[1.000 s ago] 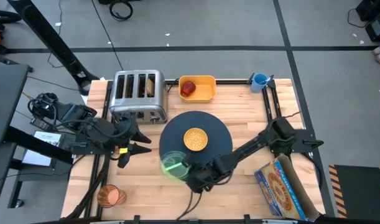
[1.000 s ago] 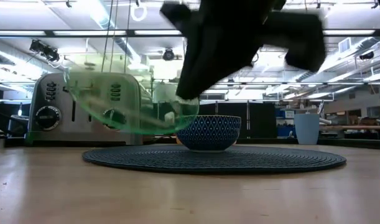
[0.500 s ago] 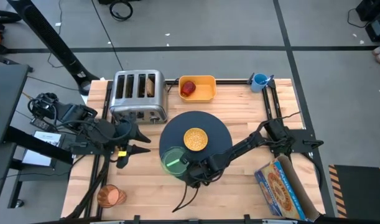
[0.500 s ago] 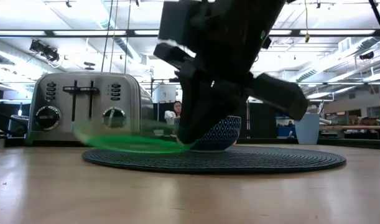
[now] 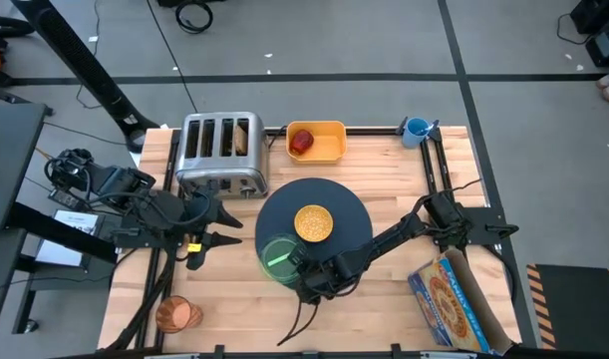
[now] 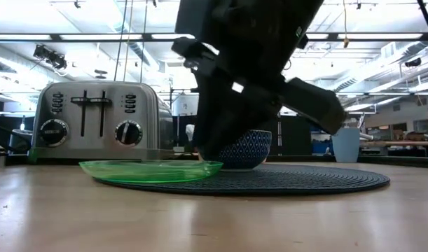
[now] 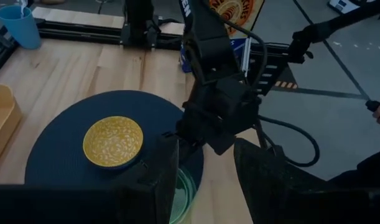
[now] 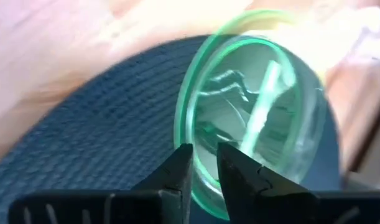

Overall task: Arrange a breakfast setting
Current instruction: Pour the cereal from the blue cereal box into the yellow bowl

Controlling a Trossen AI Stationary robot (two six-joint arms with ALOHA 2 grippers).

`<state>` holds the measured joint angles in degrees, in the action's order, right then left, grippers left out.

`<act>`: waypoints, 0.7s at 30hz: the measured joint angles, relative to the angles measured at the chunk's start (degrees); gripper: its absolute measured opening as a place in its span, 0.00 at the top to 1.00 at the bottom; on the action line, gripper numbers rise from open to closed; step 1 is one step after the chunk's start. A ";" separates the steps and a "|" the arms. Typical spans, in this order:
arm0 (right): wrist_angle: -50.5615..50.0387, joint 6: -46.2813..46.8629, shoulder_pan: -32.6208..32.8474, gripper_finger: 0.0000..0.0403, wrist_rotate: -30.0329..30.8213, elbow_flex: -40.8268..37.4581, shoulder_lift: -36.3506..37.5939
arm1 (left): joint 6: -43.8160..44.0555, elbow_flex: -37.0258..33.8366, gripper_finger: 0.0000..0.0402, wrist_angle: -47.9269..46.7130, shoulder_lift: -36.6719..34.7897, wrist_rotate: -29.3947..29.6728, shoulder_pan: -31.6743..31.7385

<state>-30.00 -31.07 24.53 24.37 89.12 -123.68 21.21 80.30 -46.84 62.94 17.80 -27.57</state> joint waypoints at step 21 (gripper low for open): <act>-43.45 28.42 5.10 0.72 4.53 27.74 0.11 | -0.90 -0.03 0.60 11.45 0.00 -0.08 -3.52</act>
<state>-73.45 -2.65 29.63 28.91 116.87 -123.57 20.31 80.27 -35.39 62.94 17.72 -31.09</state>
